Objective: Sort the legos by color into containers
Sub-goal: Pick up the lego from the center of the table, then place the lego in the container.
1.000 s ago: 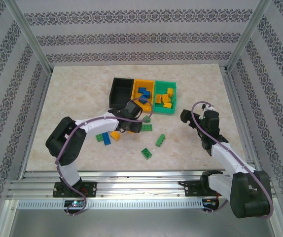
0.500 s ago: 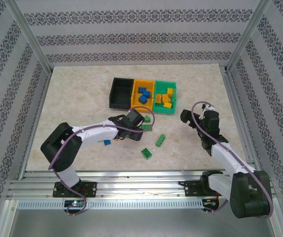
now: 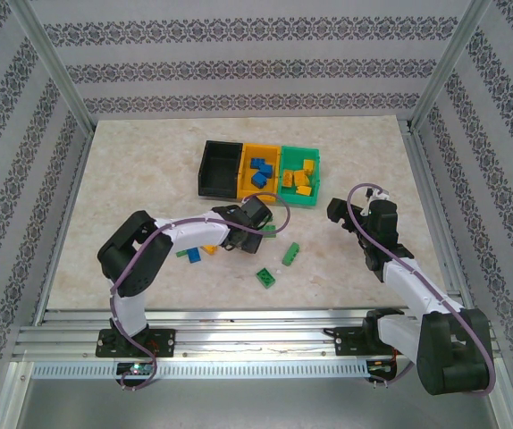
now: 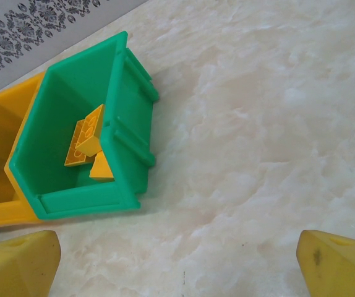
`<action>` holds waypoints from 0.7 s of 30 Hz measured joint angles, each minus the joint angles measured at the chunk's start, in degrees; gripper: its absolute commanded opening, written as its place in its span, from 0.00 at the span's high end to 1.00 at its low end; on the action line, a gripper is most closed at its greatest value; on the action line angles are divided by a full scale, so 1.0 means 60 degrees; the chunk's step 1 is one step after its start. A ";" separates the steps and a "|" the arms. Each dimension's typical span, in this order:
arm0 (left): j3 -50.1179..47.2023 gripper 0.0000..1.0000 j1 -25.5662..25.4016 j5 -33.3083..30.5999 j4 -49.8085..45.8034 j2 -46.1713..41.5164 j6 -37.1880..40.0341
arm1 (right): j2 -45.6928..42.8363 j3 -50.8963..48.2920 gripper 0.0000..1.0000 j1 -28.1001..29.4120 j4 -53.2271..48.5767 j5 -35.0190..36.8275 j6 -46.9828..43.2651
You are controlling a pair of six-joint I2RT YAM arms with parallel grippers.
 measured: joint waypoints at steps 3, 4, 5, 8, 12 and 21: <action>0.0000 0.61 0.0000 0.0171 0.0004 -0.0058 0.0142 | 0.0000 0.0000 0.02 0.0000 0.0000 0.0000 0.0004; 0.0000 0.64 0.0000 0.0248 0.0007 -0.0124 0.0178 | 0.0000 0.0000 0.02 0.0000 0.0000 -0.0004 0.0004; 0.0000 0.66 0.0000 0.0299 0.0018 -0.0222 0.0219 | 0.0000 0.0000 0.02 0.0000 0.0000 -0.0015 0.0004; 0.0062 0.69 0.0000 0.0419 0.0062 -0.0590 0.0357 | 0.0000 0.0000 0.02 0.0000 0.0007 -0.0036 0.0007; 0.0761 0.72 0.0000 0.0517 0.0186 -0.0707 0.0583 | 0.0000 0.0000 0.02 0.0000 0.0047 -0.0040 0.0033; 0.5413 0.71 0.0186 0.0790 0.0317 0.1479 0.1446 | 0.0000 0.0000 0.02 0.0000 0.0073 -0.0069 0.0036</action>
